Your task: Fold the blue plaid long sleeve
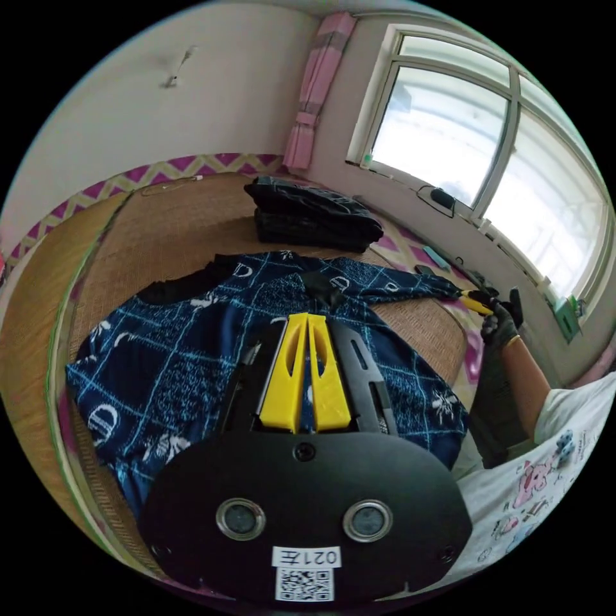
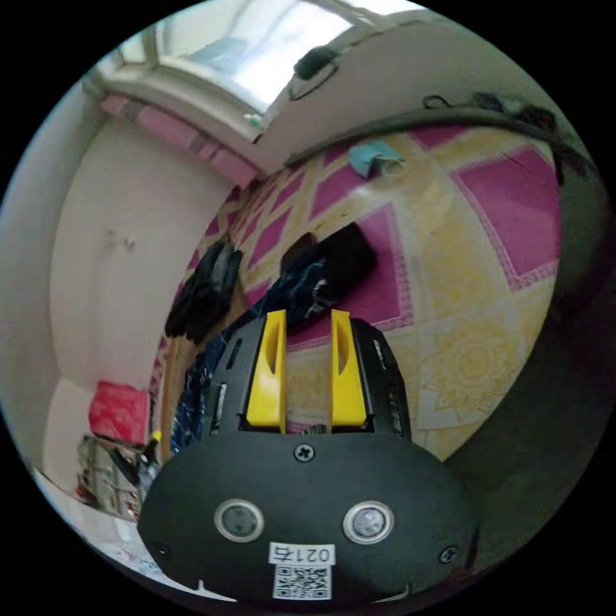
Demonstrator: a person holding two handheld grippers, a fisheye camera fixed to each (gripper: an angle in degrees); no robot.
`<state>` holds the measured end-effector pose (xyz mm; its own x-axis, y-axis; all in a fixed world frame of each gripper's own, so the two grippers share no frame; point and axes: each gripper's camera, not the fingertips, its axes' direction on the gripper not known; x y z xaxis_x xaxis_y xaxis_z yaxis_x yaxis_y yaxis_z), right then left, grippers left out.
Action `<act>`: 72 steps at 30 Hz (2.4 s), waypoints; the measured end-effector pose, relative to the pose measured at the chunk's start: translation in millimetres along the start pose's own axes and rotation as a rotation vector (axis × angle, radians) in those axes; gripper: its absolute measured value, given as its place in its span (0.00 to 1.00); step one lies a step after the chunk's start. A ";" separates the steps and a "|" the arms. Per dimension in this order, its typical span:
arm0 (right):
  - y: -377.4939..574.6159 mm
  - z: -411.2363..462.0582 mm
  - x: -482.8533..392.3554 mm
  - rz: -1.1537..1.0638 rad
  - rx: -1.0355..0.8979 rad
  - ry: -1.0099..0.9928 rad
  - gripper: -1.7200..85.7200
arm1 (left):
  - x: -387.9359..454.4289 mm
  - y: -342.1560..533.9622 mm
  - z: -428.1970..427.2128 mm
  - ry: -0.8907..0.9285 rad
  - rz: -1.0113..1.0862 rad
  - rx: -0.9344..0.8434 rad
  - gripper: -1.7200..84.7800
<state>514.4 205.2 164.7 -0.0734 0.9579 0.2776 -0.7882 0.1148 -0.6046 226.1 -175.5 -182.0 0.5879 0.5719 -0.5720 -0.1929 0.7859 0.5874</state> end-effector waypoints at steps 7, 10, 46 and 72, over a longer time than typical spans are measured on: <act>-35.7 11.8 53.1 0.235 0.050 -0.114 0.14 | -28.8 64.5 -70.8 -0.030 -0.080 0.029 0.01; -37.5 28.4 65.0 0.303 0.057 -0.167 0.12 | -46.8 91.5 -102.5 0.011 -0.161 0.063 0.01; 657.2 458.0 -645.1 -1.387 -0.454 -0.059 0.03 | -212.3 479.8 -451.9 -0.117 -0.550 0.296 0.01; 688.8 661.8 -537.3 -1.426 -0.647 0.028 0.02 | -253.4 555.3 -511.6 -0.055 -0.585 0.295 0.01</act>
<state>-393.5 -404.6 93.2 0.4926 -0.0321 0.8697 0.1922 0.9787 -0.0727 -431.9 236.3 -3.7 0.5709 0.0506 -0.8194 0.3897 0.8618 0.3248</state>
